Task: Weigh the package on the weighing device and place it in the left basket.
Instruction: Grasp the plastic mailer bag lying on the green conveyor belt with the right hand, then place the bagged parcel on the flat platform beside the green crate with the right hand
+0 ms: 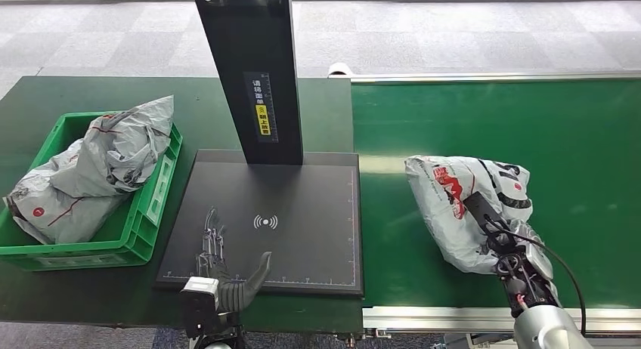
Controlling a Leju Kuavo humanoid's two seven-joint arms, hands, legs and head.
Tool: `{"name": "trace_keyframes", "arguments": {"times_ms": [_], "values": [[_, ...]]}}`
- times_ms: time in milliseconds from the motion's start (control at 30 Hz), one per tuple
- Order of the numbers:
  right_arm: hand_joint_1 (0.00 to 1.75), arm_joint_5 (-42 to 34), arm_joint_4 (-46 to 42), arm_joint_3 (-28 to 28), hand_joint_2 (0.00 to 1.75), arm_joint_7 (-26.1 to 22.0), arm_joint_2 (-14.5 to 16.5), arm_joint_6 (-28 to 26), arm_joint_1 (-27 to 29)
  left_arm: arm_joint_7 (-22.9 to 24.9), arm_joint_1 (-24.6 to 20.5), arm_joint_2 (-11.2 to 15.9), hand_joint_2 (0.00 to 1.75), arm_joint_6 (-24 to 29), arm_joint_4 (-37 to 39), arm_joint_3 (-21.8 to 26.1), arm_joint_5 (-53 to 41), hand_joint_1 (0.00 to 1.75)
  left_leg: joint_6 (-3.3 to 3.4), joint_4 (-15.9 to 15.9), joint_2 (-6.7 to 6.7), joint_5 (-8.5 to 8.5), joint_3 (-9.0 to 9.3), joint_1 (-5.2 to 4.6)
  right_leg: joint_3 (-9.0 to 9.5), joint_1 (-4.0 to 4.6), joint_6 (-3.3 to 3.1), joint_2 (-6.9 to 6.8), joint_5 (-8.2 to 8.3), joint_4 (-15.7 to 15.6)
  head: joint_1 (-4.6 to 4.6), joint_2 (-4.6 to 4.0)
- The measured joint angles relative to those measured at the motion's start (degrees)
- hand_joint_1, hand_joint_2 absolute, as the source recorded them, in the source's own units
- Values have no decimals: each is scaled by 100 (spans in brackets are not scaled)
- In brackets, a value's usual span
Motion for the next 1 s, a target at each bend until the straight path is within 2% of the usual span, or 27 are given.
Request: {"name": "trace_keyframes", "arguments": {"times_ms": [100, 167, 267, 433, 567, 733, 1000], "values": [[175, -101, -204, -21, 175, -499, 75, -411, 44, 0, 31, -19, 175, 0, -17, 49, -86, 0, 0, 0, -1, 1, -10, 0, -9, 0, -1, 1, 2, 2, 0, 0], [175, -239, -768, -20, 175, -833, 182, -721, 186, 0, 87, -49, 175, 0, -60, 126, -192, 0, 1, 0, -3, 2, -12, 0, -13, 0, -1, 0, 2, 2, 0, 0], [175, -528, -2384, 60, 175, -860, 368, -896, 690, 0, 199, -85, 175, 0, -167, 242, -313, 0, 1, 0, -26, 3, -18, 1, -17, 1, 2, -17, -4, 2, 1, 0], [175, -934, -5492, 280, 175, -843, 560, -1376, 1965, -1, 343, -134, 175, 1, -336, 424, -558, 0, -3, -1, -44, -6, -35, 3, -27, 2, 0, -34, -24, 2, 0, 0], [175, -1092, -7055, 323, 175, -953, 638, -1682, 2854, 0, 448, -259, 175, 2, -450, 683, -714, 0, -1, -2, -38, -17, -37, 2, -28, 1, -1, -32, -30, 2, 1, 0], [175, -1115, -7937, 324, 175, -988, 685, -1721, 3342, 0, 500, -341, 175, 2, -505, 855, -721, 0, 1, -1, -36, -17, -31, 0, -24, 0, -1, -31, -29, 0, 1, 0], [175, -1144, -8445, 322, 175, -1061, 755, -1791, 3668, 0, 498, -397, 175, 2, -525, 932, -757, 0, 0, -1, -34, -16, -21, 1, -19, 1, -2, -29, -29, 1, 0, 0]]}}
